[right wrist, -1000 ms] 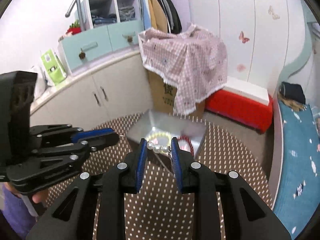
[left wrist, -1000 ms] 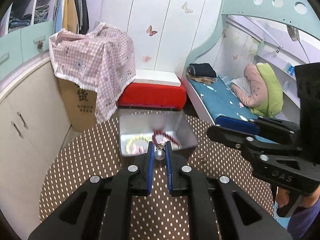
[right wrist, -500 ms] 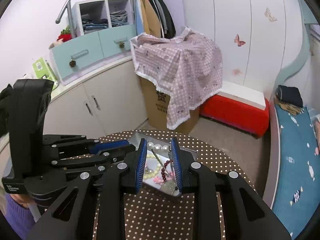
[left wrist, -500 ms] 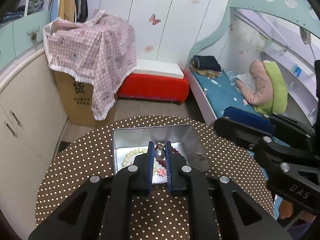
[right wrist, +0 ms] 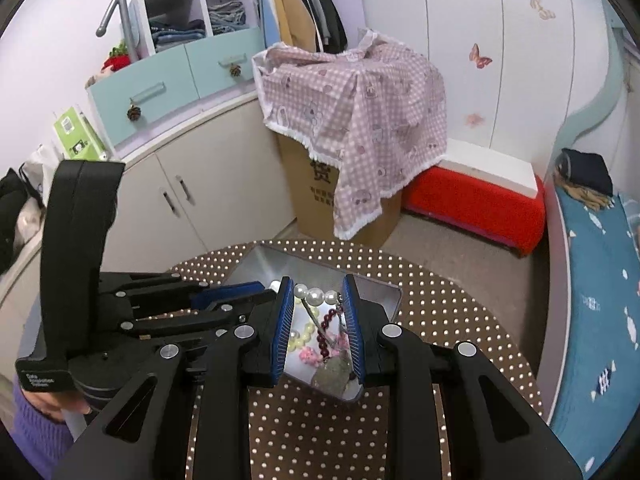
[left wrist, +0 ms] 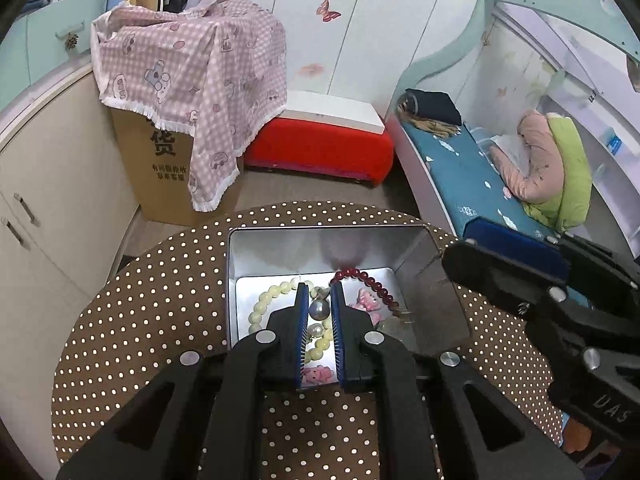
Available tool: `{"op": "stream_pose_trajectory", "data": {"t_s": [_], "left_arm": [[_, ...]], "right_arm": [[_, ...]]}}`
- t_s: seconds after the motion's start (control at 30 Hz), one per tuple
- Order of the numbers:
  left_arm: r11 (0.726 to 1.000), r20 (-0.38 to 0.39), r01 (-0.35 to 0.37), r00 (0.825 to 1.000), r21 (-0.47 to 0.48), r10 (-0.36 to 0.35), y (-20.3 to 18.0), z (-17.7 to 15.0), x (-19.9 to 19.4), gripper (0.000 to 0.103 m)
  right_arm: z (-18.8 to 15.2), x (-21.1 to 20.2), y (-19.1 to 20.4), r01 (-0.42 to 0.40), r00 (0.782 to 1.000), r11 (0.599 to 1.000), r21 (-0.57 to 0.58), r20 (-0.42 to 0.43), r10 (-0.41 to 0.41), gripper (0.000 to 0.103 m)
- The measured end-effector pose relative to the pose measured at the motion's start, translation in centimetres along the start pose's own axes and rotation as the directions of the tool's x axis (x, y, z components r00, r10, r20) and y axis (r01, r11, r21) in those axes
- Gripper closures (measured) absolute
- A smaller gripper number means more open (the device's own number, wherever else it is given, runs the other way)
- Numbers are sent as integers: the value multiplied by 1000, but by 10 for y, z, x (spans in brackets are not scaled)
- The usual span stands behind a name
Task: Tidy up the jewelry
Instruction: 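Carry both pearl pieces into the tin box and open both tools, then lift both tools out of the tin box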
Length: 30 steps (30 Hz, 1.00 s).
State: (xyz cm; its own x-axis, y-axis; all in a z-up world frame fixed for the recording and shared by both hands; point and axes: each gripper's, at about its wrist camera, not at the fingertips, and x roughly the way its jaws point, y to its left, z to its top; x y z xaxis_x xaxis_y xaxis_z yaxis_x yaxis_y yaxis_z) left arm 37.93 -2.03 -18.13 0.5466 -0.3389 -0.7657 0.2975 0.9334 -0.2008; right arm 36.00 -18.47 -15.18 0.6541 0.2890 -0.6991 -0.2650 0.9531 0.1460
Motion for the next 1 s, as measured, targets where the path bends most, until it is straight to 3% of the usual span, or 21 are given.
{"op": "stream_pose_trajectory", "data": {"t_s": [0.1,0.17,0.23,0.8,0.87,1.0], "left_arm": [[1000,-16,7,1000,-2,-7,0,-1,2,93],[1000,-17,4,1000,-5,-4,0,-1,1,77],[1000,-2,-16,1000,-4,16,0,-1,-2,72],[1000,17,-22,1000,-4,22,-3,-6,-19,72],[1000,20,-26,999,-4,26,-3,-6,-22,63],[999,36,-36,999,-7,36,-3,-5,-27,59]], "right_arm": [[-2,5,0,-1,1000,1000,6,-11,1,78],[-4,6,0,-2,1000,1000,7,-15,2,78],[-5,7,0,-1,1000,1000,7,-16,1,78],[-8,7,-1,-8,1000,1000,20,-23,9,77],[-8,5,0,-1,1000,1000,21,-18,2,76],[-8,1,1,1,1000,1000,22,-10,-1,76]]}}
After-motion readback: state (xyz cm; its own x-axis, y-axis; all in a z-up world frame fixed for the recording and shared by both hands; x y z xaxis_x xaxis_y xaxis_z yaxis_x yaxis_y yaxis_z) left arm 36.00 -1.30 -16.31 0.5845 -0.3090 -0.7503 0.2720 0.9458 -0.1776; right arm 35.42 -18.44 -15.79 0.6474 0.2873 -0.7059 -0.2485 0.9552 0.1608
